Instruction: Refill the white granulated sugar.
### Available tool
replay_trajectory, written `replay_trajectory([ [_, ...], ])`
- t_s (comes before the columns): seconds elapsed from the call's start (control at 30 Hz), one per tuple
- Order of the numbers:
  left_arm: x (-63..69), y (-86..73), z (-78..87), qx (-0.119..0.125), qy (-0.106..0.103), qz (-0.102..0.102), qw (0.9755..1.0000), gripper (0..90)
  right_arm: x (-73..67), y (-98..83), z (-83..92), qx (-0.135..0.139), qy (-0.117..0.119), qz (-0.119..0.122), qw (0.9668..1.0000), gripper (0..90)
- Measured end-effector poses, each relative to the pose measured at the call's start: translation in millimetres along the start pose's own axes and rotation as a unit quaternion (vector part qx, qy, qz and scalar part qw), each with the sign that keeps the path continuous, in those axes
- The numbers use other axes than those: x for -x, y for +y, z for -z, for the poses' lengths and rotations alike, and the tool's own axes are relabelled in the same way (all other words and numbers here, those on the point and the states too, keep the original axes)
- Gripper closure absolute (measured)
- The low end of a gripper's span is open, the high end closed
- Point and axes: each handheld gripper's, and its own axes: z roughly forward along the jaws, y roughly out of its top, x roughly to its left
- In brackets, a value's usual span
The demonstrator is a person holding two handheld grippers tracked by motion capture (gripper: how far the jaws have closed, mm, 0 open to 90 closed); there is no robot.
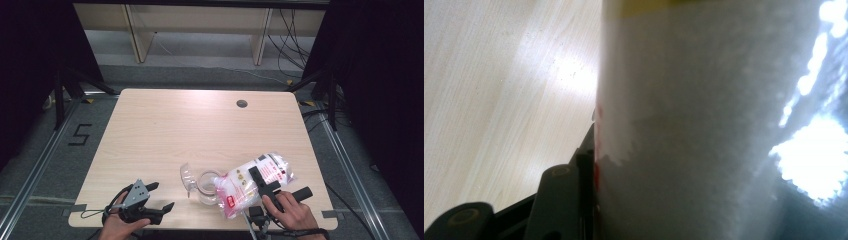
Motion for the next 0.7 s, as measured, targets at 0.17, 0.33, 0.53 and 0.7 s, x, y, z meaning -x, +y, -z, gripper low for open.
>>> replay_trajectory([
  [0.17,-0.3,0.2,0.2,-0.001,0.001,-0.001,1.0000,16.3,-0.4,0.2,1.6,-0.006,0.003,-0.006,1.0000,51.6],
  [0.33,-3.4,0.7,1.4,0.003,0.001,-0.013,0.9999,17.0,-0.8,0.0,1.6,-0.006,0.003,-0.009,0.9999,51.7],
  [0.53,-2.0,0.0,-0.9,0.008,0.003,0.005,1.0000,16.9,0.7,-1.6,0.0,0.005,-0.002,0.004,1.0000,51.8],
  [0.7,-1.6,-0.4,-0.7,0.007,0.001,0.003,1.0000,16.8,0.9,-1.3,0.4,0.005,-0.003,0.006,1.0000,51.9],
])
